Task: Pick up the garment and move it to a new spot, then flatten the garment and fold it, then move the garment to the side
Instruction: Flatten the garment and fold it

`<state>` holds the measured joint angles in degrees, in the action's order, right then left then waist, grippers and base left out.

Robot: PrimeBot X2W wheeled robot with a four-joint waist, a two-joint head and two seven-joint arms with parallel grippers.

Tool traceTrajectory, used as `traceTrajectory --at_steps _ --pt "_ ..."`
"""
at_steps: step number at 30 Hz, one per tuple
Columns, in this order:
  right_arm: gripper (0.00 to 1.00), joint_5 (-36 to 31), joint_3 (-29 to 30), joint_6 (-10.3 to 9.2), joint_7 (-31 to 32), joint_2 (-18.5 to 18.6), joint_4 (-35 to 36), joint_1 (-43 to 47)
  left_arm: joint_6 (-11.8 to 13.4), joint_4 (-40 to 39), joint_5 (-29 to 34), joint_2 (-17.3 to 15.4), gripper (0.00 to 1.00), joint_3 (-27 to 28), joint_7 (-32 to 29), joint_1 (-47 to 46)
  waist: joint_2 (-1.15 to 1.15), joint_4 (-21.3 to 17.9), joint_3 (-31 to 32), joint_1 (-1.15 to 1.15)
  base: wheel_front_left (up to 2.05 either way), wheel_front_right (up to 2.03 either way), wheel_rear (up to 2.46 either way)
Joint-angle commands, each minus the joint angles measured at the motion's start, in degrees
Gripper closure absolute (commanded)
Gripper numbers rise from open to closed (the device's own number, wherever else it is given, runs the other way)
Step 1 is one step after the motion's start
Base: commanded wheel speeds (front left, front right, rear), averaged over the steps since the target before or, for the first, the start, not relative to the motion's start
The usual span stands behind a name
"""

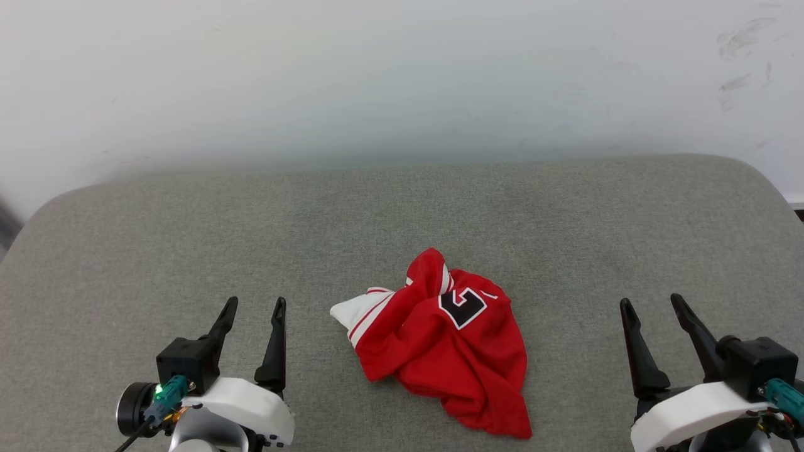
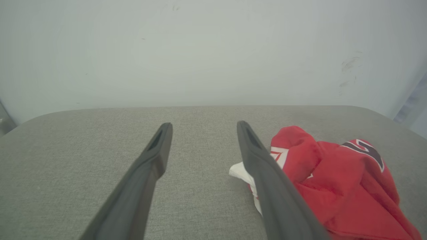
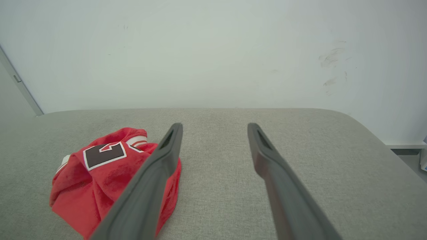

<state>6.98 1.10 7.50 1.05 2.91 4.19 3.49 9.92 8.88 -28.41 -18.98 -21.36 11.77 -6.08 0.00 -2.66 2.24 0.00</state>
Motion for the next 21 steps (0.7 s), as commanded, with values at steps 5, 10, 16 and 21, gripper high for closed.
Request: traceTrajectory --at_steps 5,10,16,21 --pt "0.00 -0.07 0.20 -0.02 0.41 -0.05 0.23 0.17 0.09 -0.29 -0.37 0.00 0.00 0.10 0.17 -0.01 0.00 -0.02 -0.15 0.00 0.00 0.00 0.00" --pt "0.00 2.11 2.71 -0.02 2.47 -0.05 -0.91 -0.73 0.02 -0.58 -0.36 0.13 0.00 0.01 0.49 -0.75 0.00 0.18 -0.67 0.00 0.00 0.00 0.00" --pt "0.00 3.37 2.48 -0.02 15.98 -0.06 -3.53 -2.61 -0.73 -1.16 0.48 0.71 0.00 -1.41 0.40 -2.69 0.00 2.23 -2.37 0.00 0.00 0.00 0.00" --pt "0.00 5.49 -2.95 -0.02 30.61 1.94 -3.79 -3.92 -1.78 -1.03 1.26 1.15 0.00 -2.70 0.76 -5.34 0.00 4.56 -5.12 0.00 0.00 0.00 0.00"
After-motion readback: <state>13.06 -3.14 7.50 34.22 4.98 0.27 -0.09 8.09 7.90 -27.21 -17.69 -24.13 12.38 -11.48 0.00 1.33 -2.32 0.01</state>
